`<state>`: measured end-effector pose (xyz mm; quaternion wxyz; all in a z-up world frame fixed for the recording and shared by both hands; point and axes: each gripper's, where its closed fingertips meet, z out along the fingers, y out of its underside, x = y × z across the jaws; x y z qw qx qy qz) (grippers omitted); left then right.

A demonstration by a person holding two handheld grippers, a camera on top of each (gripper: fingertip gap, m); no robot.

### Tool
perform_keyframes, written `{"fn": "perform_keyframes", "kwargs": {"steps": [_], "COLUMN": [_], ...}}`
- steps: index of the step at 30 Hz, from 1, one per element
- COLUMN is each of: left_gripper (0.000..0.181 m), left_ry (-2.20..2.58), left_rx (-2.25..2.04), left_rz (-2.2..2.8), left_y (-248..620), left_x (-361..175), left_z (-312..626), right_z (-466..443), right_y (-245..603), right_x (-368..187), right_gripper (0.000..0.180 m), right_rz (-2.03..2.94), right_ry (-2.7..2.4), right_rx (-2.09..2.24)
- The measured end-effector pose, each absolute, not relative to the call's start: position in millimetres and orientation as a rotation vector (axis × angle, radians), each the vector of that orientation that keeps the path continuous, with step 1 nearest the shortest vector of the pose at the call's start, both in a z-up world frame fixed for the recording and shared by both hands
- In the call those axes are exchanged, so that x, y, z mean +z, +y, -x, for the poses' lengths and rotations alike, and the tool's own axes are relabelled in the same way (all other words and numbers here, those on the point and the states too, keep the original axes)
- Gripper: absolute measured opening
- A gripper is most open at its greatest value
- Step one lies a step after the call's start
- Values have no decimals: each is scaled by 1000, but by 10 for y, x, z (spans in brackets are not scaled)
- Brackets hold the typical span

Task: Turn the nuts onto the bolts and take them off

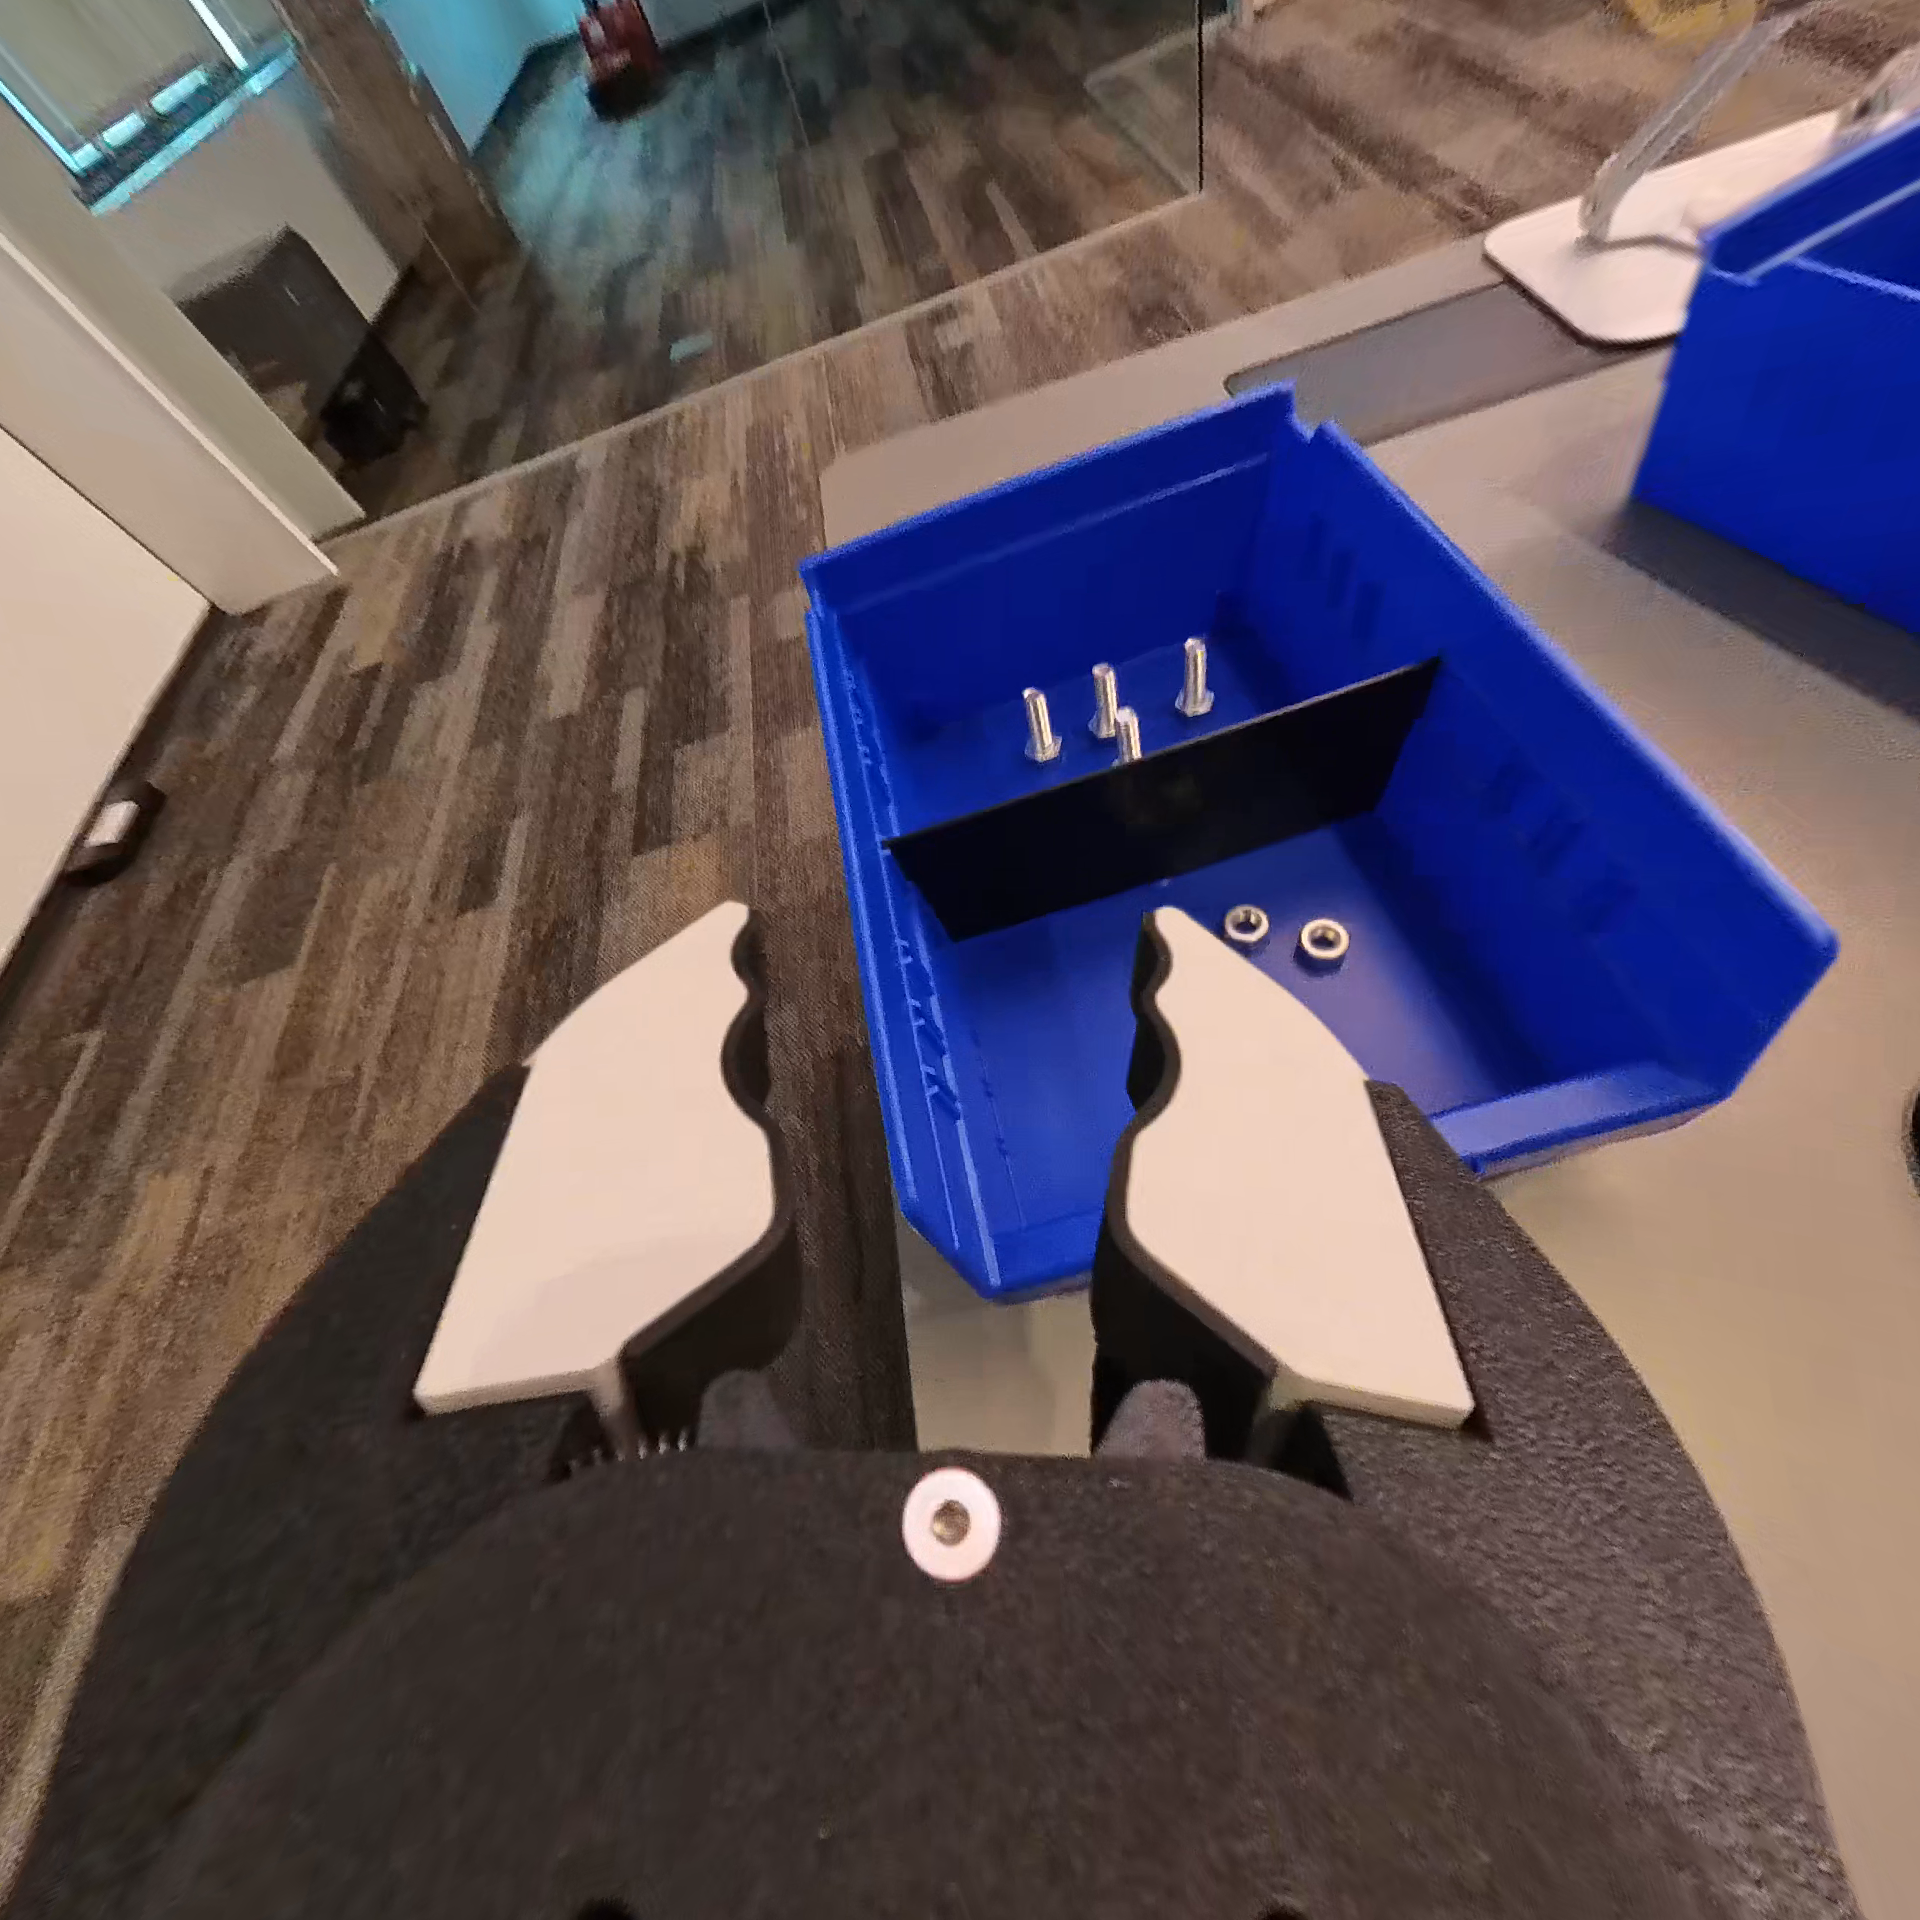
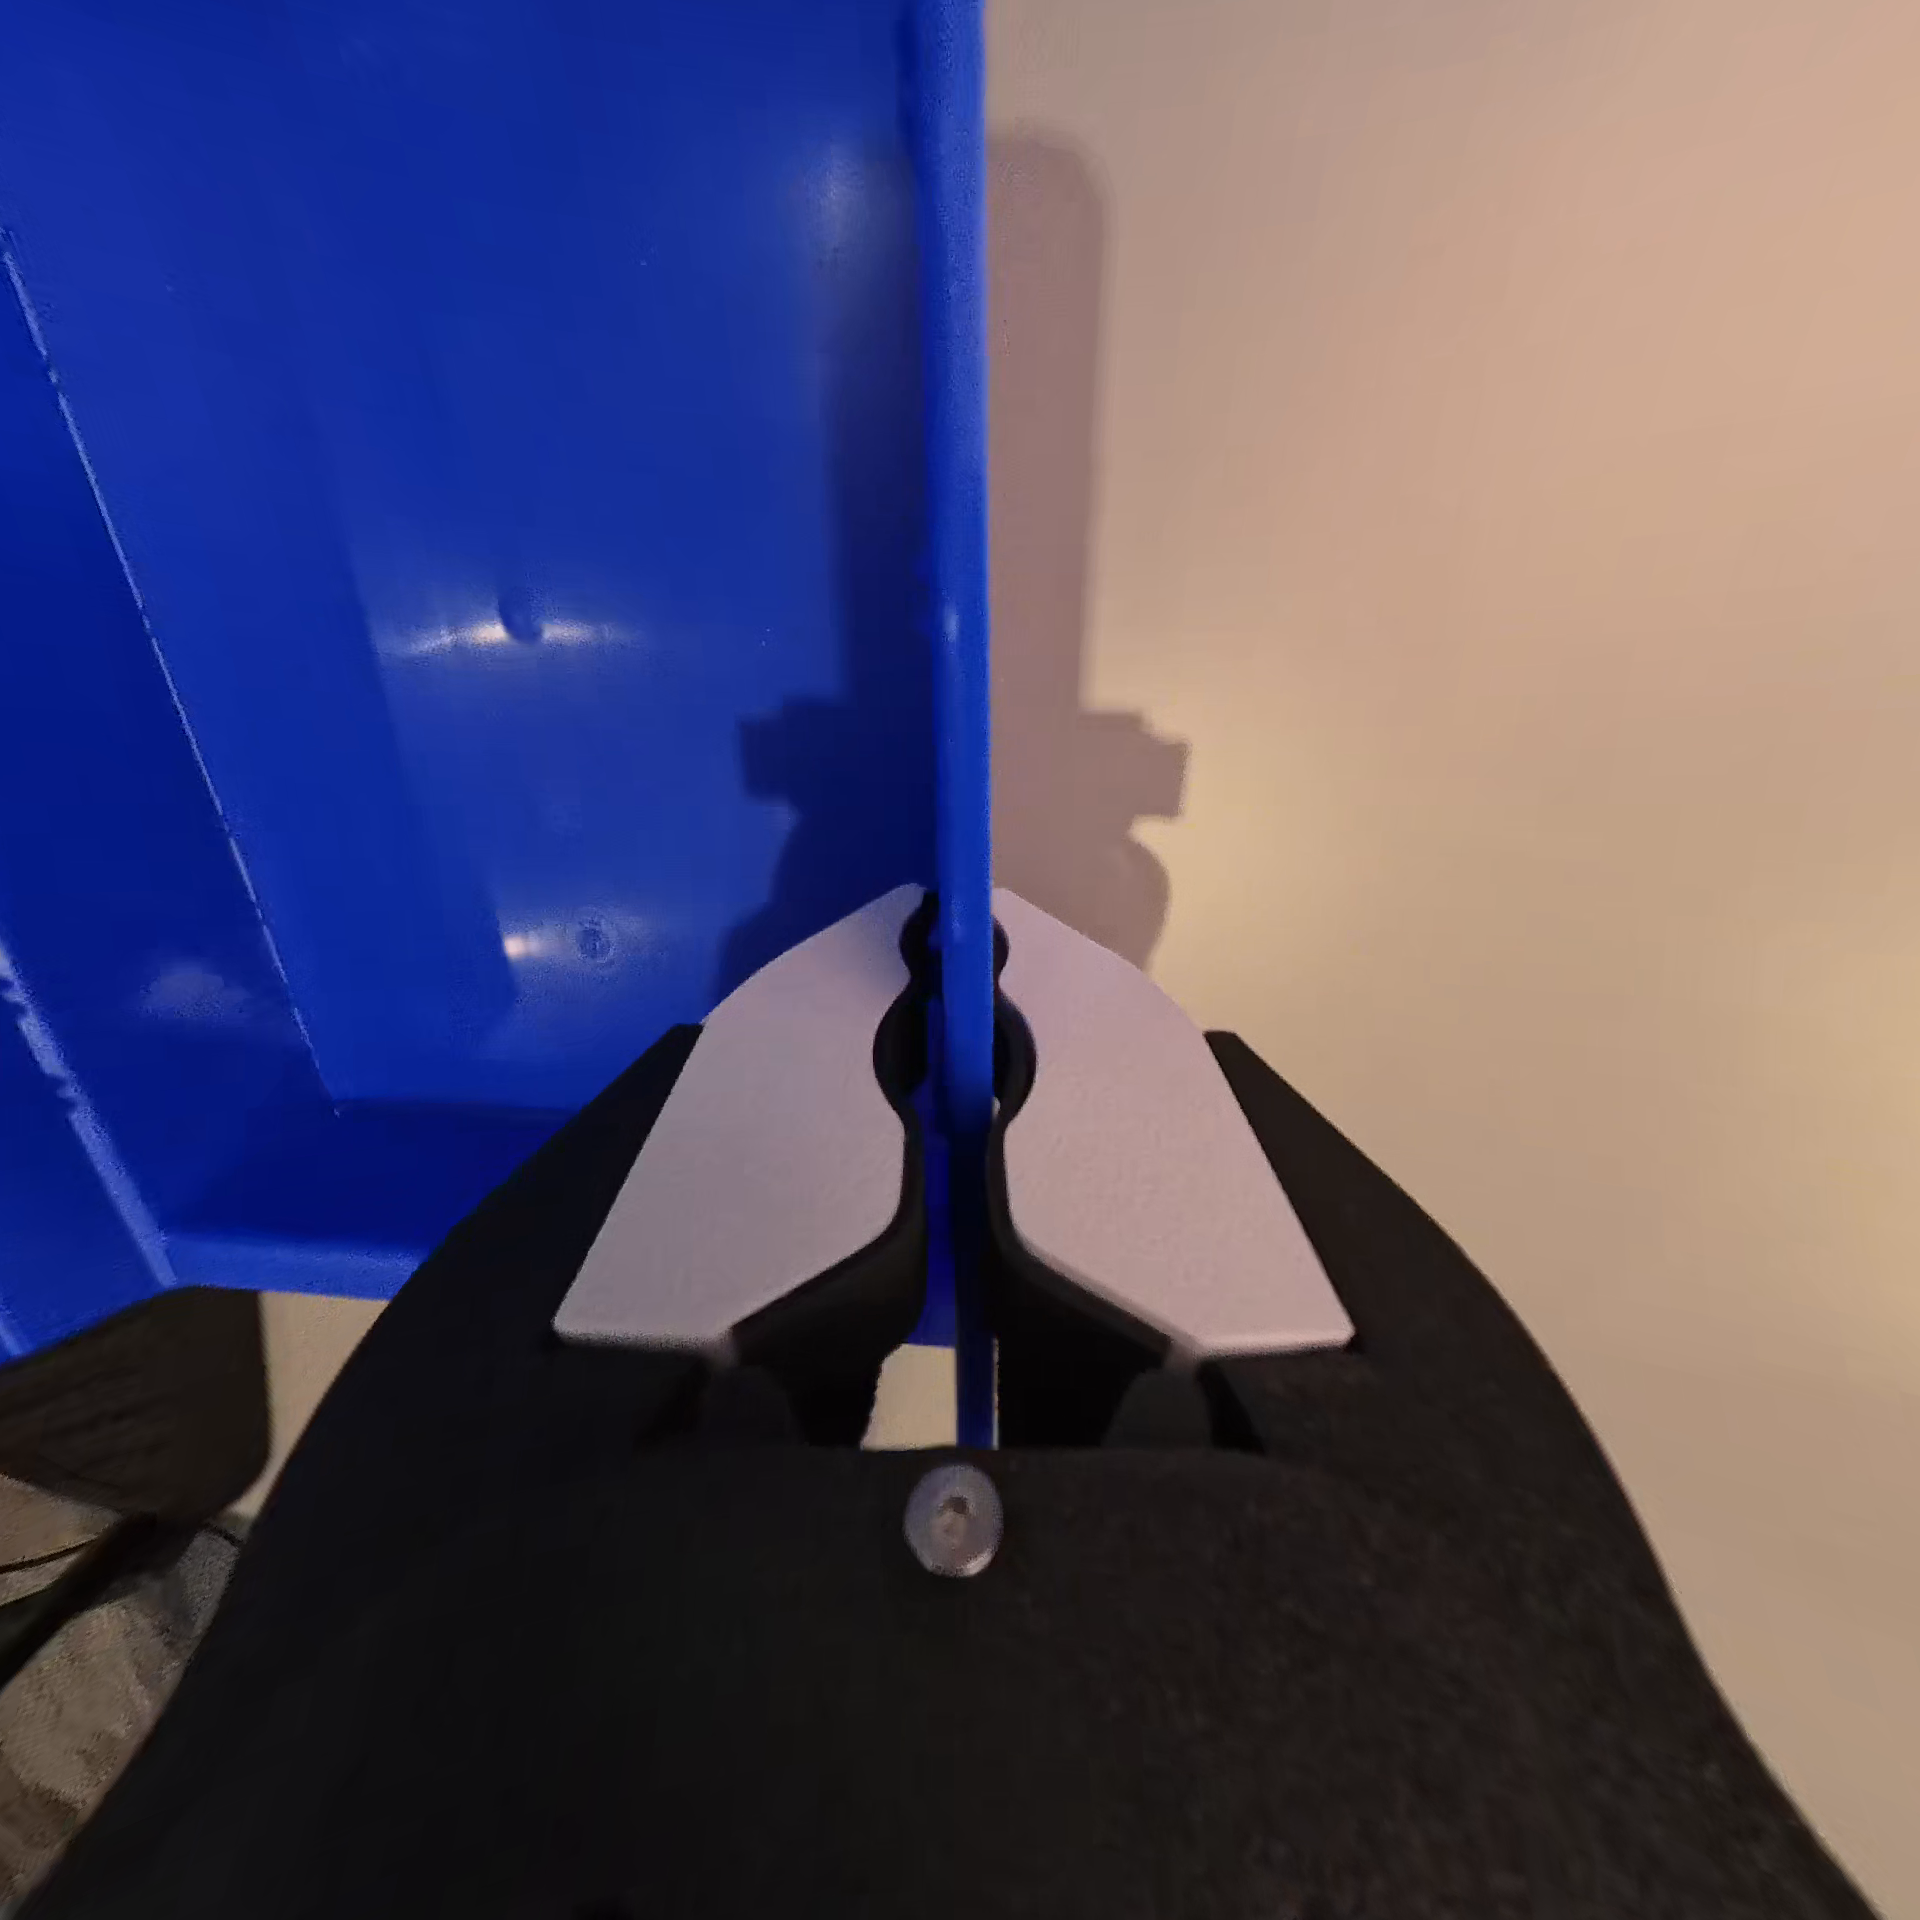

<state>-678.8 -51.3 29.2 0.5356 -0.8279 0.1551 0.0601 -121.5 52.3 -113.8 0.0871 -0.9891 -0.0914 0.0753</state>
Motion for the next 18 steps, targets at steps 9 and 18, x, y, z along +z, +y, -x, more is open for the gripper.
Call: {"fn": "perform_keyframes", "kwargs": {"steps": [9,18], "left_gripper": [63,62], "left_ry": [389,343], "left_rx": [157,136], "left_rz": [1884,1837], "left_y": [-587,-678], "left_x": [683,1002], "left_z": [6501,6306], "right_z": [-345,-2328], "right_y": [464,-57], "right_x": [-1156,-1181], "right_gripper": [5,5], "right_rz": [2932,2921], "right_ry": [-84,34], "right_rx": [256,220]}}
